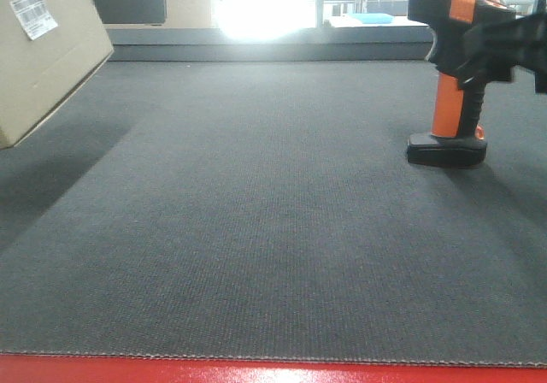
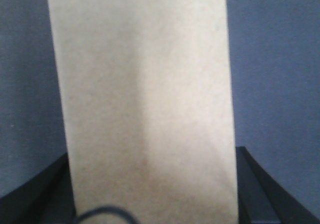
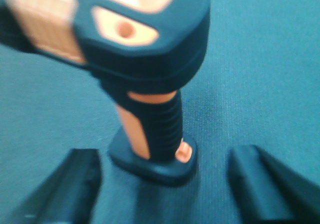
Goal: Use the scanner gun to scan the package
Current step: 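Lower the scanner gun back onto the table with the right gripper, then lower the cardboard box onto the table and open the left gripper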
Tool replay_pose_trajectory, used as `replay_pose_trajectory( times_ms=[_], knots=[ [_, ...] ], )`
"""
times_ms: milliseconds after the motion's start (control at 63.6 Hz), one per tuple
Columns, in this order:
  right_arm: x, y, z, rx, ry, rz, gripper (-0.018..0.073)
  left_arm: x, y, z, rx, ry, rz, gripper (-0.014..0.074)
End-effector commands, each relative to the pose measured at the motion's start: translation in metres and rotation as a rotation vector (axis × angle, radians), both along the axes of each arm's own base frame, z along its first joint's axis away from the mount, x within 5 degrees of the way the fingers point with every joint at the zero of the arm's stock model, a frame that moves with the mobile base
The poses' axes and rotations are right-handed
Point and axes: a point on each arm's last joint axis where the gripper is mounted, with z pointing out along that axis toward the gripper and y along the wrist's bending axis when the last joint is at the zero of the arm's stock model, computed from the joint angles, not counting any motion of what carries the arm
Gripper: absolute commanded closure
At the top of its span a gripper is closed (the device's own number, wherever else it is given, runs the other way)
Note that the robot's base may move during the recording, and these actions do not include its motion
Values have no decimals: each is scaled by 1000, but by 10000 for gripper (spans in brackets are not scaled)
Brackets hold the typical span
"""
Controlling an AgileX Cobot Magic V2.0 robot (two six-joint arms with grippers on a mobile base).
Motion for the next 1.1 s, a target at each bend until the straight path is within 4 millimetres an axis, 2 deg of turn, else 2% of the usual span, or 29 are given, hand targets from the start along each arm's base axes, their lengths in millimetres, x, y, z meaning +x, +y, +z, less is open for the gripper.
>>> replay_pose_trajectory(
  times_ms=[0,173,314,440,676,802,849,959,1085],
  knots=[
    [-16,-2,15,5,-27,8,381,-1,2,6,34,-27,4,707],
    [-42,-2,41,22,-64,42,730,12,7,1,95,-20,12,707],
    [-68,-4,69,24,-170,60,721,31,6,-8,95,-3,11,707],
    [-87,-5,84,28,-226,73,721,47,8,-30,124,52,11,707],
    [-108,-6,96,30,-270,90,721,68,11,-69,159,151,7,707],
    [-113,-6,96,30,-259,98,721,69,11,-73,163,160,6,699],
    [-113,-5,95,30,-251,101,721,69,11,-73,163,160,6,667],
    [-113,-5,95,30,-249,102,721,69,11,-73,163,160,6,487],
    [-113,-5,95,30,-249,102,721,69,11,-73,163,160,6,177]
  ],
)
